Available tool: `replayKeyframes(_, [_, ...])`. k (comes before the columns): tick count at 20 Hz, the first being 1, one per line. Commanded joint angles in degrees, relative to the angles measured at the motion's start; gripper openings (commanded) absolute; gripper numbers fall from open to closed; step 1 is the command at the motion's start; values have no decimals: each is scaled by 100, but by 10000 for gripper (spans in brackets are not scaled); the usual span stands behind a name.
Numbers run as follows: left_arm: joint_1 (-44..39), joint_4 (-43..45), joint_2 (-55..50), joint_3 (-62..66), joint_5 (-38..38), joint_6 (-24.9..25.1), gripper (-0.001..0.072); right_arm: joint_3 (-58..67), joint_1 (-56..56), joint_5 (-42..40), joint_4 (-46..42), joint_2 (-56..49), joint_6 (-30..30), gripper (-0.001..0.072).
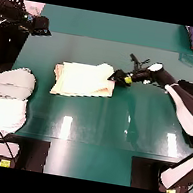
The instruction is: Fold the shirts.
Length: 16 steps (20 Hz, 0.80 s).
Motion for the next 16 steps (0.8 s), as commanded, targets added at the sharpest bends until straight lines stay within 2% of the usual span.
replayKeyframes(1, [4, 0, 4, 0, -179, 35, 28, 702, 326, 0, 149, -566, -15, 182])
replayKeyframes(2, [4, 0, 4, 0, -262, 35, 28, 826, 361, -11, 122, -610, -26, 11])
replayKeyframes(5, [-22, -20, 4, 0, -479, 39, 28, 1045, 186, -13, -46, -433, -101, 14])
replayKeyframes(8, [-313, -26, 7, 0, -625, 184, 27, 1047, -444, 15, -758, 262, 101, 13])
replayKeyframes(13, [-1320, -37, 7, 0, -404, 334, 28, 1040, -2232, 446, -2197, 1672, 691, 14])
replayKeyframes(16, [-1915, -37, 4, 0, -111, 334, 28, 1038, -3519, 791, -2605, 2245, 844, 14])
